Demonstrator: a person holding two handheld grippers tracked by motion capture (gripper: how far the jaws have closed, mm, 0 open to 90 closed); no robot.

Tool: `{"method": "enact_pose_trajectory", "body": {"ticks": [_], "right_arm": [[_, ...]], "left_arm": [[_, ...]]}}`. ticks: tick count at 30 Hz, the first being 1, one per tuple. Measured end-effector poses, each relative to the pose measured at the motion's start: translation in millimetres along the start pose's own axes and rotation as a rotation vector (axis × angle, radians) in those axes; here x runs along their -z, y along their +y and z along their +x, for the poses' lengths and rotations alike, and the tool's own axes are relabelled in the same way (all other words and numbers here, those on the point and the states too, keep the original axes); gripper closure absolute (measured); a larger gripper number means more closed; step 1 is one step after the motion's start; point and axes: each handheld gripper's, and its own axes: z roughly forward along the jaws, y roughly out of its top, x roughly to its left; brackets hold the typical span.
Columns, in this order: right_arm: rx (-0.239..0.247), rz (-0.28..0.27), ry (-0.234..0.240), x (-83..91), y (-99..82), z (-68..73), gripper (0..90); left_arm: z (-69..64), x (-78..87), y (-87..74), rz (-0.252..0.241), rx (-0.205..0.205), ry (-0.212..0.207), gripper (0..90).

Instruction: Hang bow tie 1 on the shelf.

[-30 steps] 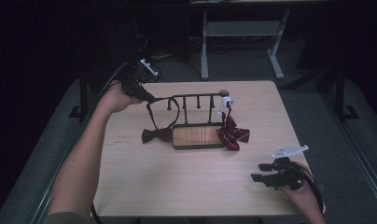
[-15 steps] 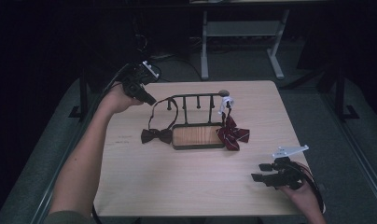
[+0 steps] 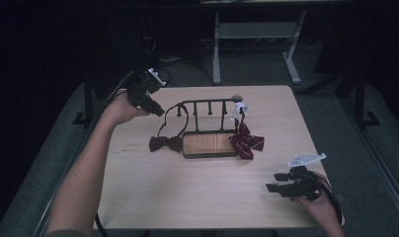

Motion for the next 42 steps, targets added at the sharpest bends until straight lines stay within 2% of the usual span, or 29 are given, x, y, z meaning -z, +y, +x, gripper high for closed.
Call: {"method": "enact_pose_trajectory", "body": {"ticks": [11, 42], "right_arm": [[-0.003, -0.001, -0.005, 0.3, -0.1, -0.7, 39.2], [-0.011, -0.016, -0.026, 3.1, -2.1, -5.1, 38.5]], "left_arm": [[-6.3, 9.6, -5.4, -0.017, -0.007, 0.011, 64.6], [-23.2, -6.4, -49.0, -0.039, 0.026, -0.025, 59.2]]}}
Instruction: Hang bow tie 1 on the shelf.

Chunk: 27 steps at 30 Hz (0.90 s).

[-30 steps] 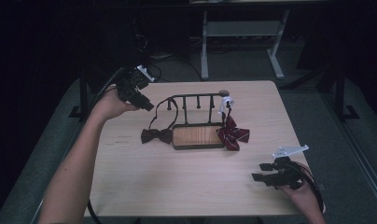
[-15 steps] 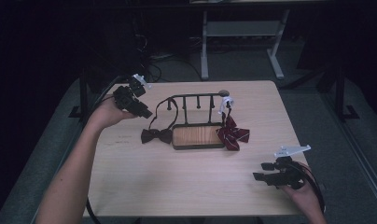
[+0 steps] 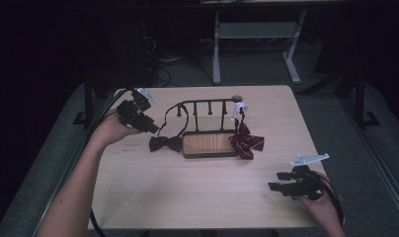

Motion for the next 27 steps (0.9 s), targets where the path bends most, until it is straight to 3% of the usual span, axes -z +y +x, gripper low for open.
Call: {"method": "enact_pose_trajectory", "body": {"ticks": [27], "right_arm": [[-0.006, 0.003, -0.002, -0.2, -0.1, -0.2, 38.5]], "left_arm": [[-14.3, -10.6, -32.3, -0.023, 0.001, -0.007, 53.1]]}}
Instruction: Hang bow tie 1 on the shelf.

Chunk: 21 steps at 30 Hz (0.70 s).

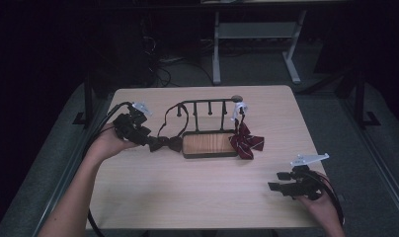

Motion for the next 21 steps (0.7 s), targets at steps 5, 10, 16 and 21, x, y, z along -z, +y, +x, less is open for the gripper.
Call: {"method": "enact_pose_trajectory", "body": {"ticks": [5, 10, 16, 21], "right_arm": [[-0.001, -0.001, 0.0, -0.1, -0.1, 0.2, 38.5], [-0.001, -0.001, -0.001, -0.2, -0.1, 0.1, 38.4], [-0.001, 0.0, -0.001, -0.3, -0.1, 0.4, 38.3], [-0.002, -0.002, -0.003, -0.5, -0.3, -0.4, 38.2]], "left_arm": [[-3.9, -2.7, -8.5, -0.008, -0.001, 0.003, 51.6], [-8.5, -5.4, -17.5, -0.008, -0.003, 0.0, 50.9], [-12.3, -8.3, -24.9, -0.009, -0.003, -0.002, 49.7], [-15.2, -10.9, -29.7, -0.014, 0.001, -0.005, 49.0]]}}
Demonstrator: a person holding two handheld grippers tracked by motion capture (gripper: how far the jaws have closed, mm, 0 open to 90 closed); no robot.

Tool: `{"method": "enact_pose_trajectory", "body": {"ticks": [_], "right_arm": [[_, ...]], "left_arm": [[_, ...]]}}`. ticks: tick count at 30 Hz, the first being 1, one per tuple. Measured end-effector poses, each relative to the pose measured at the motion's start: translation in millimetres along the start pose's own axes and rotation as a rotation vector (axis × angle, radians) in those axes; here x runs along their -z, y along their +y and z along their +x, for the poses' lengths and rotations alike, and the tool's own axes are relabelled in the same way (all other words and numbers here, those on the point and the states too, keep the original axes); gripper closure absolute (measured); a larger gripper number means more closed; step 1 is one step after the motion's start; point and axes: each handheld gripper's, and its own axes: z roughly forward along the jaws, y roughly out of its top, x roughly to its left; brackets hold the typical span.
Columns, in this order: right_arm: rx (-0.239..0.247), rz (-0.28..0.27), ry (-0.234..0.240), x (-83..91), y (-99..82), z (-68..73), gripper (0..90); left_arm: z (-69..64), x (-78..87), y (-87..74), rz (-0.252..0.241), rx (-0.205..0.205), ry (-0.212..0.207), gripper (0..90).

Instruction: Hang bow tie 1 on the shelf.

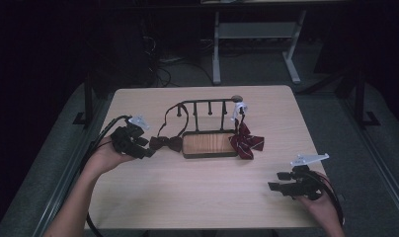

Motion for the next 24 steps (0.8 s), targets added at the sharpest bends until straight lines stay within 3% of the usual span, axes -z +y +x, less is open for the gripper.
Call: {"method": "enact_pose_trajectory", "body": {"ticks": [17, 24], "right_arm": [[-0.01, 0.001, 0.001, -0.6, -1.6, -1.7, 38.2], [-0.006, 0.009, -0.007, -1.8, -3.7, -1.4, 38.1]], "left_arm": [[-11.7, -17.4, -23.3, -0.009, 0.006, 0.015, 45.4], [-24.2, -32.9, -37.3, -0.002, 0.017, 0.027, 40.7]]}}
